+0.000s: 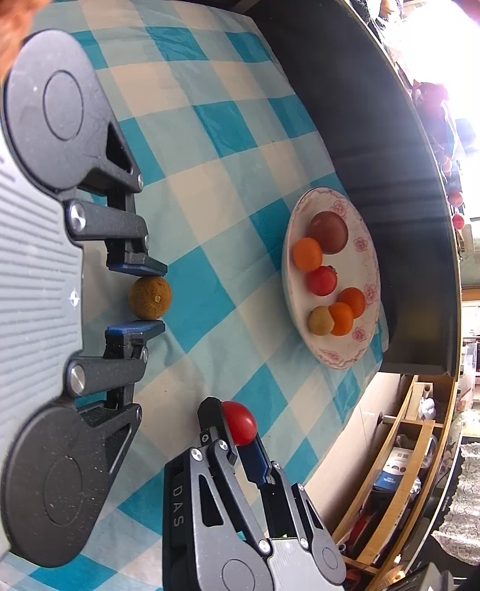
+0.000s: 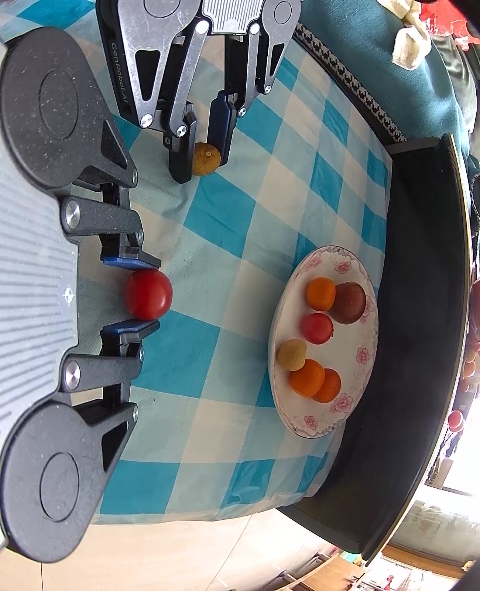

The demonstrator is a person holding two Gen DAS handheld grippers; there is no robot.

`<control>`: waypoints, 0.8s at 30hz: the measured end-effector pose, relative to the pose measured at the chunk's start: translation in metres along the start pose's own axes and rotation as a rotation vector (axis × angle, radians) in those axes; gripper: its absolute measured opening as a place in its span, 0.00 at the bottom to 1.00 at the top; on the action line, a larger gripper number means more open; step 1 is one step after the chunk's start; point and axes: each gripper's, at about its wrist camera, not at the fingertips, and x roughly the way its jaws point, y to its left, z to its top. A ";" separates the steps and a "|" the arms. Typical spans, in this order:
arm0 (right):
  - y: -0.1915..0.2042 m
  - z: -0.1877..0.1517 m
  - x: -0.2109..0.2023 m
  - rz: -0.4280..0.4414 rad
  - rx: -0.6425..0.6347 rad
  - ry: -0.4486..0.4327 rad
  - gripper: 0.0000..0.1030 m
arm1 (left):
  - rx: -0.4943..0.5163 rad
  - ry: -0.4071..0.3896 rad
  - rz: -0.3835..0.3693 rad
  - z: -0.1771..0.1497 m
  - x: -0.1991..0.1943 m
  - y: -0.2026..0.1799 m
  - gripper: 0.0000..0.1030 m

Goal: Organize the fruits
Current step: 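Carry the kiwi and tomato over the flowered plate with both grippers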

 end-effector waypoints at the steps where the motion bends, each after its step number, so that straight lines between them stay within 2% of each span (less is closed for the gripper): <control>1: 0.000 0.001 -0.001 -0.002 0.001 -0.004 0.21 | -0.002 -0.006 0.005 0.002 0.000 0.001 0.34; 10: -0.003 0.012 -0.006 -0.030 -0.014 -0.048 0.21 | -0.028 -0.059 0.039 0.024 -0.001 0.008 0.34; 24: -0.006 0.050 -0.007 -0.067 -0.029 -0.132 0.21 | -0.032 -0.149 0.086 0.062 0.004 0.018 0.34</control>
